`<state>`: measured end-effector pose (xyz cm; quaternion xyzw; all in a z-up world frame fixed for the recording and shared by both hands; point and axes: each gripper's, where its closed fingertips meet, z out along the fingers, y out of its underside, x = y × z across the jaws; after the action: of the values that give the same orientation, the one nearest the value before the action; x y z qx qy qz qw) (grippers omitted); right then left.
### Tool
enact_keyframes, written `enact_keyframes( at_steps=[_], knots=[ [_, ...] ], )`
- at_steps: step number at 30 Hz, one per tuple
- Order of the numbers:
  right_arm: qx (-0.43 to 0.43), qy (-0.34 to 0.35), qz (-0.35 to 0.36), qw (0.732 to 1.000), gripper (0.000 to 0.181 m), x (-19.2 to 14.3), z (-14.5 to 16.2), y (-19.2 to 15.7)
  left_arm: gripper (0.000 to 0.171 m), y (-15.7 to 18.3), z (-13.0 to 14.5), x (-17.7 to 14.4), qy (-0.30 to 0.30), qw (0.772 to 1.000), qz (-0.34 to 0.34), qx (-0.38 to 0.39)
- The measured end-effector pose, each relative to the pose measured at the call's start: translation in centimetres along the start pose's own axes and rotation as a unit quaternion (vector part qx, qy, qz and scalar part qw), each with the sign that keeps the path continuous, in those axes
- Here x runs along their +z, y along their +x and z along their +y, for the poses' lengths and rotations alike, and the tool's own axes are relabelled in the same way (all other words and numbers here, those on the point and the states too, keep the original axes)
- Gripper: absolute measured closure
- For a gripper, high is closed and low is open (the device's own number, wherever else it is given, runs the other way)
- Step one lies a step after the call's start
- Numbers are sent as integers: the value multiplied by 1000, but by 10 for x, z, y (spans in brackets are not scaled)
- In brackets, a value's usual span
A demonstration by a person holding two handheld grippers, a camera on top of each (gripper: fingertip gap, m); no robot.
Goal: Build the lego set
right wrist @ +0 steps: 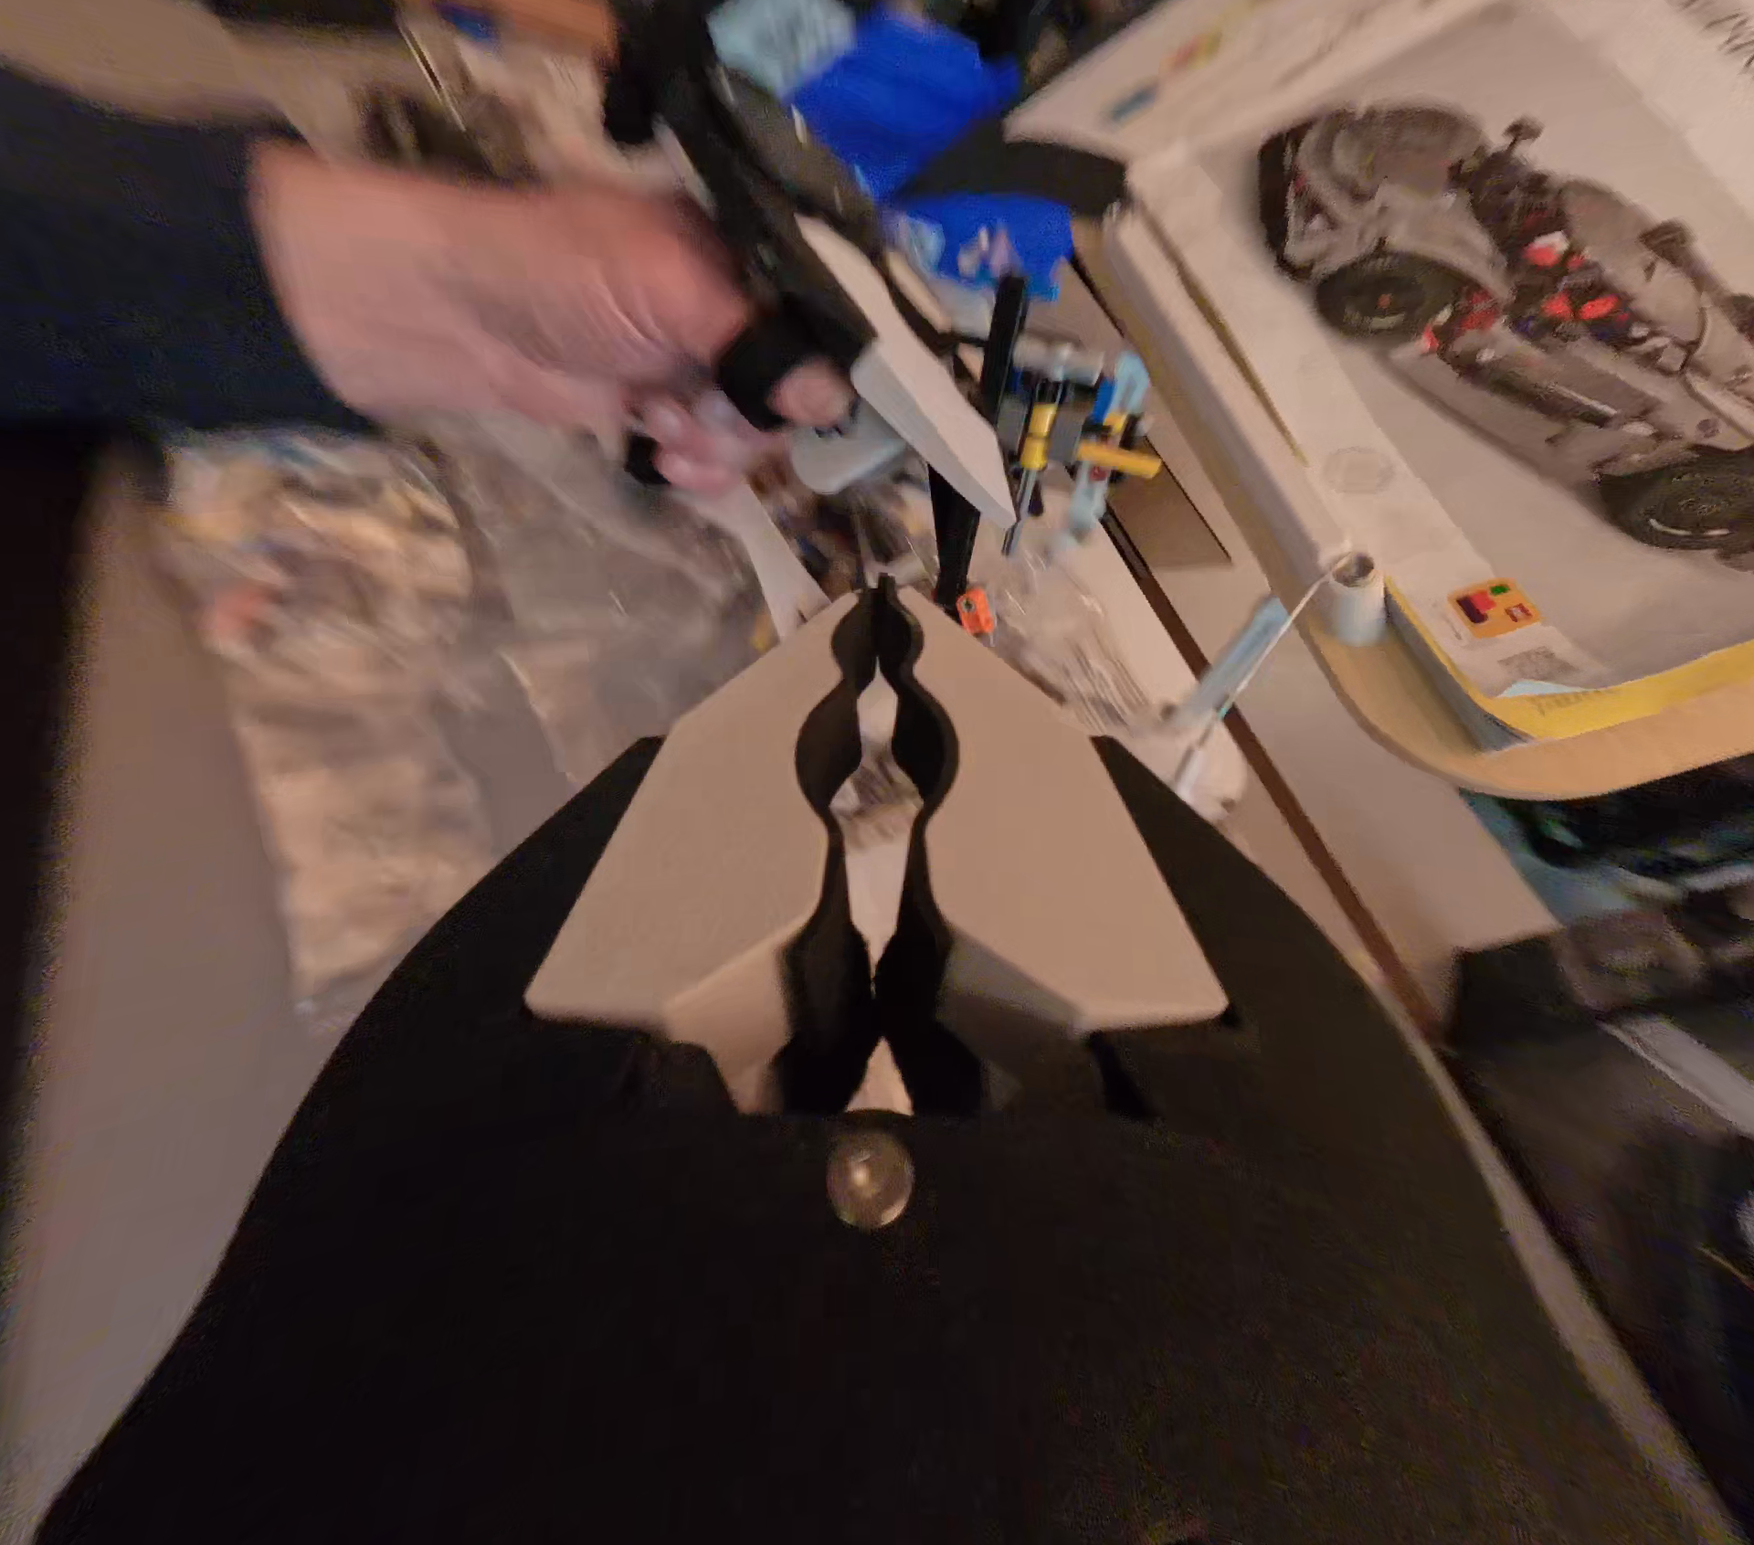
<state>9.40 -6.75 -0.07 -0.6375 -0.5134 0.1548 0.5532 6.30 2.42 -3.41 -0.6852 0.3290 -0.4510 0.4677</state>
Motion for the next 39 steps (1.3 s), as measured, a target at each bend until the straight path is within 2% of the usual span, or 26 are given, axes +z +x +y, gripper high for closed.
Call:
enact_keyframes(
  at_steps=[1, 2, 4, 6, 8, 10, 12, 17, 19, 22, 26, 28, 30, 32, 35, 39],
  knots=[
    [20, 42, 3, 999, 181, -12, -8, 5, 146, -6, -14, -14, 51, 996, 38, -65],
    [25, 43, 16, 999, 181, -19, -5, 13, 146, 6, -36, -30, 106, 987, 87, -88],
    [63, 26, 5, 998, 181, -16, 14, 21, 144, 37, -33, -23, 54, 994, 91, 26],
    [73, 34, -3, 997, 181, -8, 20, 23, 145, 56, -21, -7, 32, 990, 138, 26],
    [67, 38, -14, 997, 181, -5, 21, 18, 144, 59, -4, 2, -10, 990, 132, 49],
    [58, 47, -13, 997, 179, -5, 18, 17, 144, 70, -5, 2, -2, 987, 156, 46],
    [48, 23, -15, 998, 167, 2, 25, 13, 144, 76, -3, 4, -2, 984, 169, 55],
    [10, -44, -23, 999, 157, 21, 49, 1, 144, 84, 3, 11, -9, 982, 173, 70],
    [10, -56, -28, 998, 159, 23, 53, -1, 144, 89, -3, 8, 6, 980, 191, 62],
    [30, -37, -56, 997, 163, 18, 49, -3, 143, 90, -1, 7, -1, 979, 194, 65],
    [99, -20, -107, 989, 153, 15, 50, -6, 142, 98, 3, 8, 2, 973, 220, 64],
    [84, -40, -115, 989, 165, 18, 56, -13, 143, 98, 6, 11, -6, 974, 212, 75],
    [72, -47, -101, 991, 165, 17, 56, -11, 143, 98, 6, 11, -10, 975, 204, 82],
    [79, -33, -92, 992, 166, 9, 50, -3, 143, 96, 3, 10, -5, 978, 190, 90],
    [87, 43, -78, 992, 171, -13, 28, 11, 142, 92, 9, 12, -28, 978, 173, 113],
    [61, 104, -70, 990, 159, -27, 6, 11, 143, 96, 30, 19, -78, 972, 171, 141]
  ],
)
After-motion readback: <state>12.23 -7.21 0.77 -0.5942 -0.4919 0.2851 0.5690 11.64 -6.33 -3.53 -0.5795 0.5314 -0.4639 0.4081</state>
